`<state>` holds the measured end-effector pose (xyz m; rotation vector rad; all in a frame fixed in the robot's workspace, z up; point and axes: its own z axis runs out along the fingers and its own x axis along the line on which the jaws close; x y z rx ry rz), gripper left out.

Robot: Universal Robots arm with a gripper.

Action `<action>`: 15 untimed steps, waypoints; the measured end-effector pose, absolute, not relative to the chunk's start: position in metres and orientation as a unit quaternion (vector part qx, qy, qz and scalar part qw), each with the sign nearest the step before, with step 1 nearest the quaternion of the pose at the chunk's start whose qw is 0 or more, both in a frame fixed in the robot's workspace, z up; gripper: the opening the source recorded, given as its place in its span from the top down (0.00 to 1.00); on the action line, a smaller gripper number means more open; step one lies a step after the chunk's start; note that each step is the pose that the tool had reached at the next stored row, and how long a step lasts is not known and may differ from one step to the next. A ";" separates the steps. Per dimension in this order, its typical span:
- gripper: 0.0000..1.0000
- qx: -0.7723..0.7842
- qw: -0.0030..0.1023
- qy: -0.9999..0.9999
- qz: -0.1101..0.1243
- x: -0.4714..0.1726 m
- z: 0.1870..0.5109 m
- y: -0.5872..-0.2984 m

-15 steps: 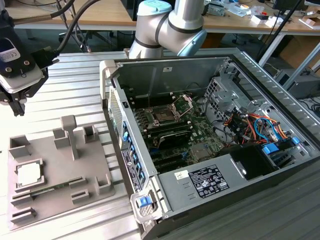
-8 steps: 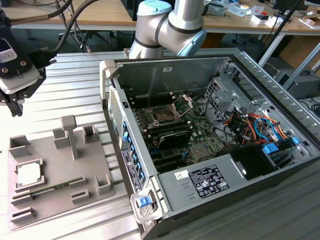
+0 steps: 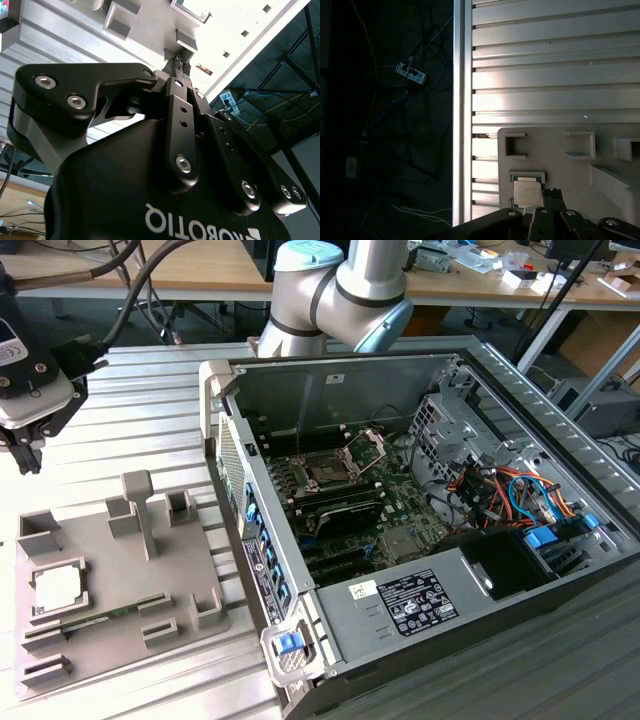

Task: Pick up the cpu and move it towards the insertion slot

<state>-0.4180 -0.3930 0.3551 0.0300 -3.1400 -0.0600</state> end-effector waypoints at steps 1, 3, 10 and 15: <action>0.89 0.010 0.000 -1.000 -0.019 -0.418 0.355 -0.393; 0.89 0.010 0.000 -1.000 -0.019 -0.420 0.355 -0.393; 0.89 0.010 0.000 -1.000 -0.019 -0.422 0.354 -0.393; 0.89 0.010 0.000 -1.000 -0.019 -0.424 0.354 -0.393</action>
